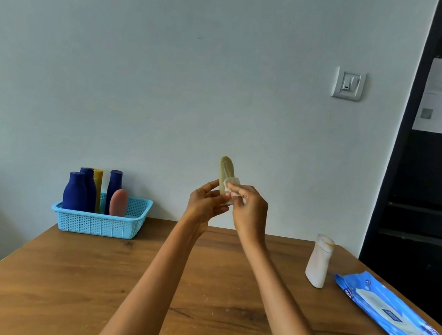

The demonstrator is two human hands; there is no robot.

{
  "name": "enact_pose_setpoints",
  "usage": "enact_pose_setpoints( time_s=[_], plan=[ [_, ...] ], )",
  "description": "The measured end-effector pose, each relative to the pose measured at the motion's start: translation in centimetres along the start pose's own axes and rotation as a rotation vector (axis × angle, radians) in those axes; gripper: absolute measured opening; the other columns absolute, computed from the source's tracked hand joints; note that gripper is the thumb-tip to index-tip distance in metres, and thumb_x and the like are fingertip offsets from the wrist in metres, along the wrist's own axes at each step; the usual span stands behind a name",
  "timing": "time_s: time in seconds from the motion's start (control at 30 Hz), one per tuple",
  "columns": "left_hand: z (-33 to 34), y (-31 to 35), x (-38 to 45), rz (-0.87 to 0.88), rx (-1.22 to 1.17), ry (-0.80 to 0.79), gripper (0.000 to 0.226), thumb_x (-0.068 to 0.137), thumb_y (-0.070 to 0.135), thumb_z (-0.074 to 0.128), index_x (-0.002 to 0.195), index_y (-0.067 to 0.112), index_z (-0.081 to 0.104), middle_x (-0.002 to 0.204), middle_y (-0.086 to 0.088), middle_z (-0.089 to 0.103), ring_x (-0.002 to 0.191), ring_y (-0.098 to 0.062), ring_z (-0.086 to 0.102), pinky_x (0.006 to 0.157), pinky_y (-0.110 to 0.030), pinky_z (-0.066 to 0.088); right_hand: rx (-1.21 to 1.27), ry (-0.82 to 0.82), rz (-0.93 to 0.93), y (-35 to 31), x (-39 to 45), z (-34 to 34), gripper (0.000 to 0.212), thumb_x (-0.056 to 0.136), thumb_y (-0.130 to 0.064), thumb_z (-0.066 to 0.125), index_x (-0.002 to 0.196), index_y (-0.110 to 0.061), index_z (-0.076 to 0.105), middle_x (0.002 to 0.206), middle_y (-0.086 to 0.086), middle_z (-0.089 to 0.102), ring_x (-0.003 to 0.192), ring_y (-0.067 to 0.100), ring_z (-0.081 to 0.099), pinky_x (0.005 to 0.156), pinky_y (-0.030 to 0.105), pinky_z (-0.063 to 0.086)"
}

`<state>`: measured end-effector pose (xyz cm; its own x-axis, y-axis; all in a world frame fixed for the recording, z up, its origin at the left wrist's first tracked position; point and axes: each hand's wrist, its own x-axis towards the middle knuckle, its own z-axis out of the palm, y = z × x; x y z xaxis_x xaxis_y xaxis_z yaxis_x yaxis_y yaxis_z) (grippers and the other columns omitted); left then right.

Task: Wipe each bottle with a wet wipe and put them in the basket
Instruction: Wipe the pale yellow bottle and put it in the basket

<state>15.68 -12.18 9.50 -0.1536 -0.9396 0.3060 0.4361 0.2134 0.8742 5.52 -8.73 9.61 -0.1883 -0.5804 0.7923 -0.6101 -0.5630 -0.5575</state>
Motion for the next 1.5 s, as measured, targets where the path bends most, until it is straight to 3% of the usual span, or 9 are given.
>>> enact_pose_setpoints(
  time_s=[0.17, 0.27, 0.43, 0.7, 0.77, 0.97, 1.13, 1.3, 1.5],
  plan=[
    [0.3, 0.4, -0.4, -0.053, -0.008, -0.053, 0.043, 0.085, 0.001, 0.064, 0.127, 0.007, 0.055, 0.093, -0.009, 0.069, 0.072, -0.015, 0.068, 0.069, -0.025, 0.057, 0.017, 0.084, 0.027, 0.8, 0.8, -0.9, 0.024, 0.088, -0.001, 0.058, 0.108, -0.007, 0.070, 0.109, 0.009, 0.067, 0.099, 0.017, 0.063, 0.072, -0.007, 0.036],
    [0.3, 0.6, -0.3, -0.074, -0.006, -0.057, 0.043, 0.084, 0.001, 0.065, 0.126, 0.008, 0.055, 0.088, -0.009, 0.070, 0.068, -0.015, 0.069, 0.067, -0.025, 0.057, 0.041, 0.146, 0.058, 0.7, 0.9, -0.8, 0.023, 0.088, -0.002, 0.059, 0.108, -0.007, 0.070, 0.107, 0.009, 0.068, 0.096, 0.015, 0.062, 0.069, -0.009, 0.034],
    [-1.3, 0.8, 0.0, -0.071, -0.046, -0.001, 0.048, 0.083, 0.001, 0.066, 0.130, 0.006, 0.054, 0.086, -0.009, 0.072, 0.075, -0.020, 0.067, 0.072, -0.028, 0.058, -0.018, -0.043, -0.048, 0.1, 0.4, 0.7, 0.025, 0.089, -0.003, 0.058, 0.110, -0.011, 0.070, 0.106, 0.005, 0.065, 0.098, 0.013, 0.060, 0.071, -0.004, 0.037],
    [-1.1, 2.2, 0.2, -0.064, -0.178, -0.067, 0.039, 0.087, -0.002, 0.060, 0.125, 0.006, 0.055, 0.085, -0.009, 0.073, 0.073, -0.021, 0.070, 0.076, -0.029, 0.058, 0.053, 0.063, 0.090, -1.0, 4.7, 1.0, 0.018, 0.090, -0.011, 0.058, 0.100, -0.011, 0.074, 0.105, 0.003, 0.071, 0.100, 0.017, 0.065, 0.078, 0.014, 0.047],
    [-1.3, 2.1, 0.4, -0.062, -0.215, -0.055, 0.038, 0.087, -0.003, 0.059, 0.124, 0.005, 0.056, 0.085, -0.010, 0.073, 0.072, -0.020, 0.071, 0.076, -0.030, 0.058, 0.045, 0.042, 0.052, -1.5, 3.7, 1.1, 0.019, 0.090, -0.009, 0.057, 0.100, -0.013, 0.073, 0.106, 0.003, 0.070, 0.098, 0.015, 0.064, 0.074, 0.010, 0.046],
    [-1.8, 1.9, 0.2, -0.065, -0.246, -0.049, 0.033, 0.090, -0.004, 0.054, 0.122, 0.001, 0.057, 0.086, -0.009, 0.073, 0.071, -0.019, 0.071, 0.078, -0.030, 0.057, -0.024, -0.062, -0.069, -1.7, 2.9, 1.2, 0.025, 0.088, -0.003, 0.056, 0.102, -0.014, 0.073, 0.103, 0.005, 0.067, 0.095, 0.015, 0.062, 0.081, 0.024, 0.051],
    [-1.3, 1.8, 0.0, -0.117, -0.214, -0.031, 0.033, 0.091, -0.002, 0.054, 0.124, 0.001, 0.056, 0.095, -0.013, 0.067, 0.077, -0.022, 0.067, 0.078, -0.030, 0.057, -0.086, -0.021, 0.057, -1.5, 6.4, 1.3, 0.023, 0.090, -0.003, 0.053, 0.100, -0.009, 0.073, 0.107, 0.008, 0.069, 0.101, 0.021, 0.063, 0.079, 0.019, 0.043],
    [-0.9, 1.3, -0.1, -0.160, -0.161, 0.009, 0.037, 0.090, 0.000, 0.057, 0.127, 0.000, 0.054, 0.095, -0.012, 0.067, 0.078, -0.023, 0.065, 0.070, -0.028, 0.058, -0.077, 0.071, 0.070, -2.2, 8.5, 1.0, 0.031, 0.089, -0.002, 0.053, 0.119, -0.008, 0.060, 0.127, 0.012, 0.051, 0.109, 0.023, 0.057, 0.083, 0.015, 0.038],
    [-1.4, 1.4, -0.1, -0.174, -0.141, 0.012, 0.038, 0.090, 0.000, 0.057, 0.127, 0.002, 0.054, 0.097, -0.013, 0.066, 0.079, -0.023, 0.065, 0.065, -0.028, 0.056, -0.236, -0.189, 0.019, -2.0, 8.3, 2.2, 0.028, 0.092, -0.003, 0.049, 0.109, -0.010, 0.070, 0.117, 0.007, 0.067, 0.110, 0.022, 0.061, 0.088, 0.024, 0.046]
  ],
)
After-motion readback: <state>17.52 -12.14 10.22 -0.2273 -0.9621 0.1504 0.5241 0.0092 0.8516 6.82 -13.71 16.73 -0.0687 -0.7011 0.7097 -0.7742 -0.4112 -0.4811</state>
